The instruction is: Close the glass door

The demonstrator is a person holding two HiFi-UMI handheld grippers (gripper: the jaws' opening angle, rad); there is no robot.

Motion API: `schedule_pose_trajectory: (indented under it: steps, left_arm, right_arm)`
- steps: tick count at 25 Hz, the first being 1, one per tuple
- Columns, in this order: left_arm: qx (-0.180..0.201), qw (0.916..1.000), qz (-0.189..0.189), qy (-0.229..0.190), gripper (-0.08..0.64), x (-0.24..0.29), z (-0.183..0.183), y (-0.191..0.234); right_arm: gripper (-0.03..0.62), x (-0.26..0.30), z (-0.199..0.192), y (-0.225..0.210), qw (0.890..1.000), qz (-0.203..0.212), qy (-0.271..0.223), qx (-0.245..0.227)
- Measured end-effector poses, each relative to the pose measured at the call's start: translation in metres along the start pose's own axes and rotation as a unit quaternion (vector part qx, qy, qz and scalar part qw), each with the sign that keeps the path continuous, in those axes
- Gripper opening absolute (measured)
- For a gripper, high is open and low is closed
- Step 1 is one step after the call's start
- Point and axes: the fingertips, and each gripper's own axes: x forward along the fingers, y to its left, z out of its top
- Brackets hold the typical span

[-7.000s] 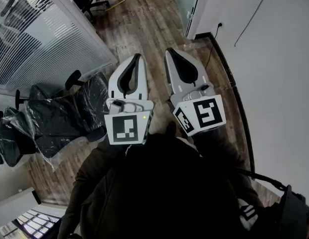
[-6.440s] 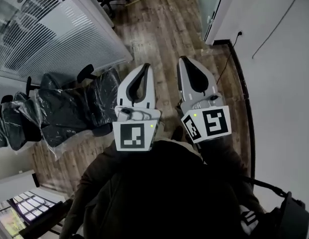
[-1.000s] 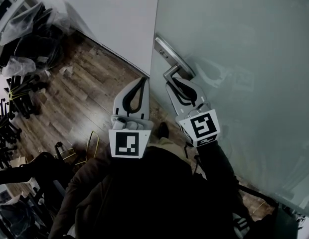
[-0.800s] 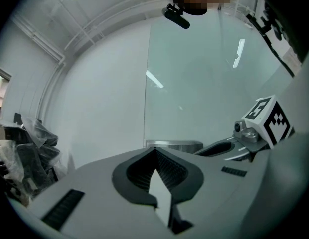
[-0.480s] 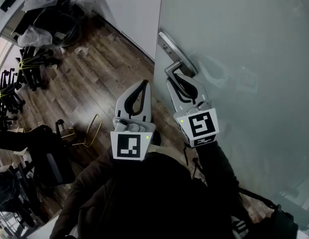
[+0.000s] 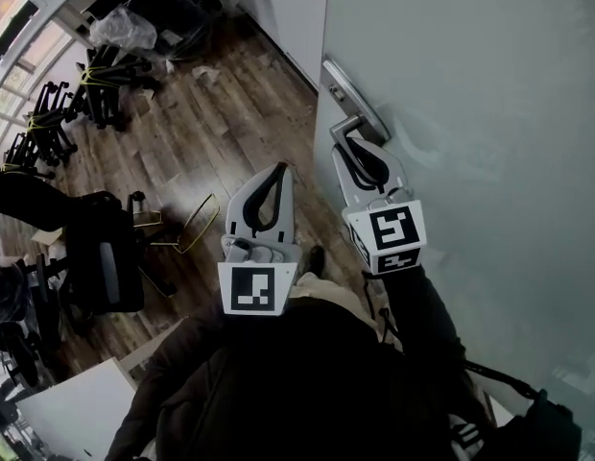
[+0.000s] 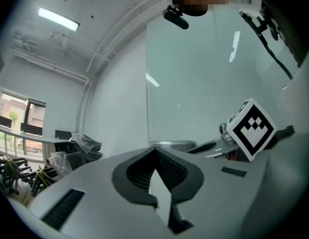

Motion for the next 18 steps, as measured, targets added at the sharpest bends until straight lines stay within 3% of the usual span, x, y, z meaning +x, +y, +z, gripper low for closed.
schedule_pose_trajectory:
  steps: [12,18]
  left_arm:
    - [-0.003,0.9974,0.070,-0.012,-0.003,-0.139,0.012,0.028]
    - [-0.004,0.9940,0.109,0.007,-0.003,-0.212,0.004,0.041]
  right_arm:
    - [0.069,-0.024,0.007,0.098,0.998,0.063,-0.004,-0.015]
    - [0.069,-0.037,0.015,0.148,0.995,0.093,-0.009,-0.028]
